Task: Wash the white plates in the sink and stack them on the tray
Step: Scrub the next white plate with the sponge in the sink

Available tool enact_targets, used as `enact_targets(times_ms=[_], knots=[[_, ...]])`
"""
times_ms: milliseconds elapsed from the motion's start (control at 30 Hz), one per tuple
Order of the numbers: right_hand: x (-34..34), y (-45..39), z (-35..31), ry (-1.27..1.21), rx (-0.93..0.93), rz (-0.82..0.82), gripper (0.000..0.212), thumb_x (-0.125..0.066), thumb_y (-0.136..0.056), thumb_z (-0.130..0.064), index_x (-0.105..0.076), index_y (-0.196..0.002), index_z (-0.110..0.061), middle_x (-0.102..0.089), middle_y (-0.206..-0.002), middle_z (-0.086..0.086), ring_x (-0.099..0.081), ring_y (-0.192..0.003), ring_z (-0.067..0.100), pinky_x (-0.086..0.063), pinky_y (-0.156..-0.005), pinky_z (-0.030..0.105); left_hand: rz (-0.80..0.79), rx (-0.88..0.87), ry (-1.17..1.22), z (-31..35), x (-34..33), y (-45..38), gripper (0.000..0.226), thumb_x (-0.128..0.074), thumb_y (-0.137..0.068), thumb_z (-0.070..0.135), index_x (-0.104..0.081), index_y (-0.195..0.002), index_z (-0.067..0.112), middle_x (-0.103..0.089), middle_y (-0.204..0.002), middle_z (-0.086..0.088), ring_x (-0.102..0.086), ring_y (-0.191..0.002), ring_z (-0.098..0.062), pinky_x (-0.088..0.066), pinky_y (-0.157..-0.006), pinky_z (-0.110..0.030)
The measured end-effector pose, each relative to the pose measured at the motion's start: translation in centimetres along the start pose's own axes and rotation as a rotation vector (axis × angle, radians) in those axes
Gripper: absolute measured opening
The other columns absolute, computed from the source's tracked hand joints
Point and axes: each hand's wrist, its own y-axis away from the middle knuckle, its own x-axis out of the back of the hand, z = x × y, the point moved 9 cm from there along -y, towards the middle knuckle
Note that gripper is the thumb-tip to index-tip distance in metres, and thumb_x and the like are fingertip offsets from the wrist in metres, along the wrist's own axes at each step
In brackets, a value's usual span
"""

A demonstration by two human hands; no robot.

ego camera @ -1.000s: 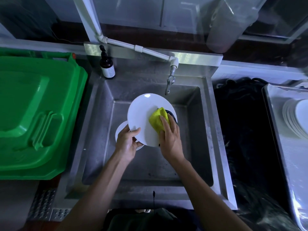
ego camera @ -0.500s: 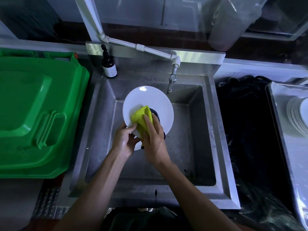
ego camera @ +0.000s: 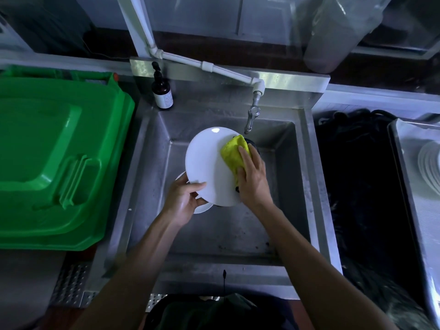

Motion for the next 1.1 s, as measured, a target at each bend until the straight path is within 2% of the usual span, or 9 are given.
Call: enact_targets(times_ms=[133,233,433,567,700,767,867,967,1100], knots=[[0.8,-1.4,-0.8,0.027,0.053,0.008,0.052,-0.047,-0.098,-0.002,-0.041,-0.150,-0.011,-0.025,-0.161,0.012,-0.026,-0.143,0.034,-0.025,-0.118,0.045,-0.017,0.034,-0.060,-0.6,0.0,0.1,0.065,-0.066,-0.064,0.001,-0.061,-0.128,0.005,-0.070,-0.119,-0.019,-0.066,-0.098,-0.034,-0.056,-0.087,-0.058],[0.8,-2.2,-1.7,0.049,0.089,0.011,0.053,-0.047,-0.097,-0.002,-0.042,-0.149,-0.013,-0.026,-0.161,0.011,-0.027,-0.143,0.035,-0.026,-0.118,0.048,-0.047,0.044,-0.097,-0.8,-0.1,0.2,0.063,-0.063,-0.062,0.000,-0.065,-0.124,0.010,-0.071,-0.117,-0.017,-0.069,-0.093,-0.031,-0.056,-0.086,-0.057],[-0.3,-2.9,-3.5,0.040,0.165,-0.024,0.056,-0.048,-0.095,0.001,-0.043,-0.149,-0.014,-0.027,-0.161,0.010,-0.027,-0.145,0.035,-0.025,-0.118,0.049,-0.089,0.058,-0.117,-0.9,-0.4,0.3,0.053,-0.062,-0.064,-0.001,-0.069,-0.114,0.013,-0.073,-0.110,-0.013,-0.070,-0.091,-0.030,-0.061,-0.076,-0.049],[-1.0,-2.4,-5.2,0.023,0.251,-0.075,0.055,-0.049,-0.093,0.003,-0.045,-0.147,-0.010,-0.030,-0.159,0.013,-0.031,-0.142,0.036,-0.027,-0.117,0.050,-0.102,0.065,-0.139,-1.0,-0.3,0.2,0.052,-0.063,-0.065,-0.001,-0.070,-0.114,0.013,-0.072,-0.110,-0.015,-0.069,-0.094,-0.029,-0.059,-0.080,-0.051],[-2.2,-1.2,-6.8,-0.003,0.332,-0.179,0.055,-0.051,-0.095,0.002,-0.043,-0.148,-0.010,-0.029,-0.160,0.012,-0.034,-0.140,0.036,-0.029,-0.116,0.047,-0.111,0.053,-0.140,-0.9,-0.4,0.2,0.042,-0.063,-0.067,0.000,-0.074,-0.104,0.015,-0.072,-0.104,-0.013,-0.070,-0.090,-0.026,-0.060,-0.078,-0.046],[-2.5,-0.5,-7.6,-0.016,0.357,-0.219,0.054,-0.051,-0.097,0.001,-0.043,-0.149,-0.010,-0.029,-0.160,0.012,-0.036,-0.138,0.035,-0.029,-0.116,0.044,-0.113,0.041,-0.143,-0.7,-0.4,0.2,0.041,-0.062,-0.068,-0.001,-0.072,-0.106,0.011,-0.071,-0.099,-0.014,-0.069,-0.087,-0.026,-0.059,-0.076,-0.046],[-2.5,0.6,-8.9,-0.029,0.395,-0.255,0.049,-0.048,-0.097,-0.011,-0.045,-0.146,-0.005,-0.032,-0.158,0.016,-0.037,-0.138,0.035,-0.029,-0.116,0.044,-0.104,0.014,-0.150,0.0,-0.3,0.3,0.043,-0.060,-0.068,-0.004,-0.066,-0.110,0.001,-0.068,-0.092,-0.015,-0.067,-0.083,-0.026,-0.059,-0.070,-0.043],[-2.3,1.8,-9.9,-0.035,0.429,-0.262,0.059,-0.040,-0.093,-0.031,-0.049,-0.141,0.002,-0.037,-0.153,0.022,-0.041,-0.137,0.037,-0.028,-0.117,0.037,-0.094,-0.024,-0.151,0.8,-0.1,0.3,0.040,-0.053,-0.077,-0.016,-0.060,-0.115,-0.004,-0.065,-0.093,-0.017,-0.066,-0.088,-0.030,-0.058,-0.066,-0.042],[-2.1,2.9,-9.7,-0.052,0.411,-0.269,0.054,-0.041,-0.098,-0.030,-0.050,-0.140,0.002,-0.036,-0.153,0.022,-0.041,-0.138,0.038,-0.031,-0.116,0.042,-0.101,-0.036,-0.148,1.5,0.0,0.3,0.036,-0.057,-0.069,-0.010,-0.061,-0.105,-0.007,-0.062,-0.090,-0.020,-0.064,-0.088,-0.035,-0.058,-0.067,-0.043]])
